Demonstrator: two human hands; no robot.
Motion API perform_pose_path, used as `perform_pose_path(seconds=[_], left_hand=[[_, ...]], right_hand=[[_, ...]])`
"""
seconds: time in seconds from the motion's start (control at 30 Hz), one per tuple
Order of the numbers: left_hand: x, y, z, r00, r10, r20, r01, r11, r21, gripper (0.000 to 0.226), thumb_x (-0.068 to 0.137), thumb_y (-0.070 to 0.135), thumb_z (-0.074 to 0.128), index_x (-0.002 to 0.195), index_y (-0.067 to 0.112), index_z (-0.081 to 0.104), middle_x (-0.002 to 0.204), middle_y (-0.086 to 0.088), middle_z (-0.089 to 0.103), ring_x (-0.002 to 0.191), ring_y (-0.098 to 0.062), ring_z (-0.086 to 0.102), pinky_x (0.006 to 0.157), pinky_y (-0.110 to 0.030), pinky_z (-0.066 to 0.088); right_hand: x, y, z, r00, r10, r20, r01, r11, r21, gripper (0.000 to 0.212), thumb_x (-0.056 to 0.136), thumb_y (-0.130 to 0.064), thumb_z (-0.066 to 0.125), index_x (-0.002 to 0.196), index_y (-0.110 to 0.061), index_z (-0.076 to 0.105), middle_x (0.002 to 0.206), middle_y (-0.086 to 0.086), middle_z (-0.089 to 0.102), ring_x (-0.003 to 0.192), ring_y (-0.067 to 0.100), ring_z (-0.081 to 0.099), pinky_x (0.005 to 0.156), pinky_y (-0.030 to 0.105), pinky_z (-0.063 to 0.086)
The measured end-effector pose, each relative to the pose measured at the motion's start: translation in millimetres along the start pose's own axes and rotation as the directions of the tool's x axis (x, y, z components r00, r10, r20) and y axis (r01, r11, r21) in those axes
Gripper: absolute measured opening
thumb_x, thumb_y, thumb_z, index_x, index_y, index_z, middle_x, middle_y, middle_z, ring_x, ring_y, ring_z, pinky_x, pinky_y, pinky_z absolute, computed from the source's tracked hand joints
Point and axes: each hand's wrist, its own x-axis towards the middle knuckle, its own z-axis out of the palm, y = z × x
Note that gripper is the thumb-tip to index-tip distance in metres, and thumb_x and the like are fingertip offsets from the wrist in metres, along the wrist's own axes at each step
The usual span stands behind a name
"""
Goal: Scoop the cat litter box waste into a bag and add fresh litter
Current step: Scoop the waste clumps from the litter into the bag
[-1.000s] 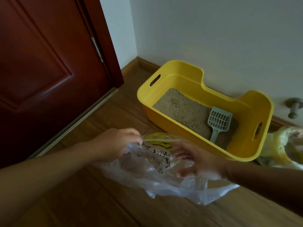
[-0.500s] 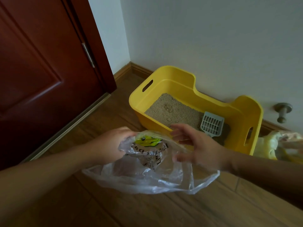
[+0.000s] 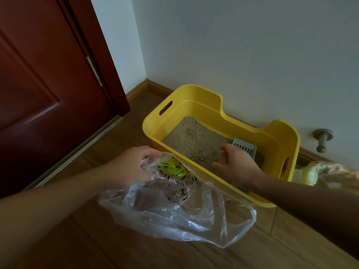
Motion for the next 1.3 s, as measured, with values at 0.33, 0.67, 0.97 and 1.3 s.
perform_pose_path(seconds=[0.33, 0.67, 0.97, 1.3], left_hand=[[17, -3, 9, 0.998, -0.033, 0.051, 0.041, 0.986, -0.164, 0.066, 0.079, -0.003, 0.076, 0.130, 0.033, 0.057, 0.123, 0.015, 0.061, 0.120, 0.004, 0.051, 0.086, -0.008, 0.043], [28, -9, 18, 0.997, -0.017, 0.077, 0.038, 0.958, -0.283, 0.061, 0.076, -0.004, 0.079, 0.121, 0.034, 0.065, 0.117, 0.013, 0.068, 0.116, -0.001, 0.061, 0.094, -0.028, 0.054], [26, -10, 19, 0.997, -0.034, 0.073, 0.055, 0.949, -0.311, 0.058, 0.068, 0.014, 0.078, 0.119, 0.039, 0.065, 0.117, 0.013, 0.068, 0.117, -0.008, 0.062, 0.099, -0.039, 0.053], [9, 0, 11, 0.995, -0.069, 0.068, 0.085, 0.956, -0.280, 0.059, 0.071, 0.006, 0.075, 0.120, 0.036, 0.066, 0.123, 0.010, 0.066, 0.118, -0.006, 0.061, 0.085, -0.030, 0.058]], right_hand=[[31, 35, 19, 0.955, 0.287, 0.077, -0.257, 0.927, -0.274, 0.040, 0.087, -0.041, 0.066, 0.112, -0.011, 0.055, 0.104, 0.008, 0.062, 0.083, 0.021, 0.054, 0.064, 0.030, 0.045], [48, 56, 34, 0.924, 0.374, 0.079, -0.338, 0.896, -0.288, 0.039, 0.087, -0.041, 0.068, 0.109, -0.013, 0.053, 0.090, 0.003, 0.054, 0.080, 0.020, 0.058, 0.057, 0.028, 0.047], [50, 59, 32, 0.871, 0.472, 0.135, -0.437, 0.871, -0.227, 0.012, 0.087, -0.013, 0.061, 0.094, -0.006, 0.055, 0.078, 0.005, 0.054, 0.070, 0.018, 0.060, 0.045, 0.025, 0.047], [34, 51, 13, 0.944, 0.326, 0.044, -0.329, 0.934, 0.140, 0.035, 0.081, -0.023, 0.077, 0.107, -0.019, 0.055, 0.098, -0.001, 0.059, 0.078, 0.015, 0.065, 0.059, 0.032, 0.061]])
